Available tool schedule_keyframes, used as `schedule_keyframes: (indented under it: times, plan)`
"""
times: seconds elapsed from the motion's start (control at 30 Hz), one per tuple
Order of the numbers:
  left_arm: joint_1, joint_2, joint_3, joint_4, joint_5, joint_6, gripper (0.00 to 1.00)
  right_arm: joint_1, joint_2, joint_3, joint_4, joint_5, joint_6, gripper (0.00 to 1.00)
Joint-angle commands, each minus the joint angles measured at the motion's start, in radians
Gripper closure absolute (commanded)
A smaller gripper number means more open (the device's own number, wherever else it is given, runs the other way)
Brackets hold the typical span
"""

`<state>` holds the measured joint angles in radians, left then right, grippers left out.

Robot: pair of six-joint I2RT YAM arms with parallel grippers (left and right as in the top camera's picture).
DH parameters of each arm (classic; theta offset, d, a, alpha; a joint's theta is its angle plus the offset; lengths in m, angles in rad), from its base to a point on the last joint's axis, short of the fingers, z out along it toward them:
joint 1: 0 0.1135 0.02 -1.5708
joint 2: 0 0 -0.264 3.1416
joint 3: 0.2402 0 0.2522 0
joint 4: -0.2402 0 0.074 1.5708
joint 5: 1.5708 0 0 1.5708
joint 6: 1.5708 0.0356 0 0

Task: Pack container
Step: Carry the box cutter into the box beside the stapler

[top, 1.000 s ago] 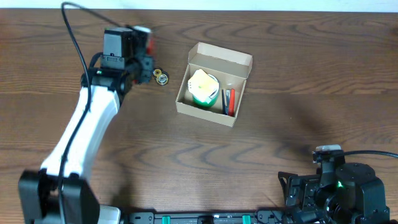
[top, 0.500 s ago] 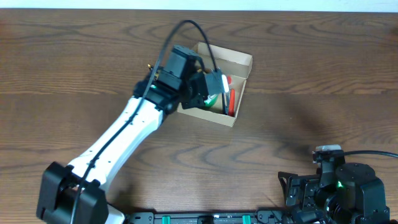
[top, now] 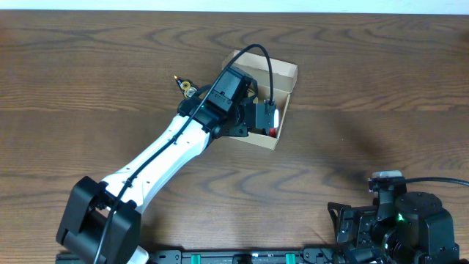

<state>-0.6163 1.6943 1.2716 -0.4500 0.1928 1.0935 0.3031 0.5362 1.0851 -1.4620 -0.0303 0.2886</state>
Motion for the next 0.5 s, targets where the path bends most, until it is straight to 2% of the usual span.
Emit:
schedule_keyframes:
  times: [0.0, 0.07, 0.17, 0.23, 0.37, 0.47]
  plan:
    - [0.000, 0.019, 0.005, -0.010, -0.024, 0.029, 0.94, -0.012, -0.002, 0.001, -0.001, -0.004, 0.010, 0.01]
    - [0.000, 0.018, 0.005, -0.010, -0.025, 0.029, 0.94, -0.012, -0.002, 0.001, 0.000, -0.004, 0.010, 0.01]
    - [0.000, 0.019, 0.005, -0.012, -0.039, 0.028, 0.84, -0.012, -0.002, 0.001, -0.001, -0.004, 0.010, 0.01]
    - [0.000, 0.018, 0.005, -0.013, -0.044, 0.028, 0.81, -0.012, -0.002, 0.001, 0.000, -0.004, 0.010, 0.01]
    - [0.000, 0.018, 0.005, -0.013, -0.047, 0.028, 0.64, -0.012, -0.002, 0.001, 0.000, -0.004, 0.010, 0.01]
    - [0.000, 0.018, 0.005, -0.013, -0.047, 0.028, 0.54, -0.012, -0.002, 0.001, 0.000, -0.004, 0.010, 0.01]
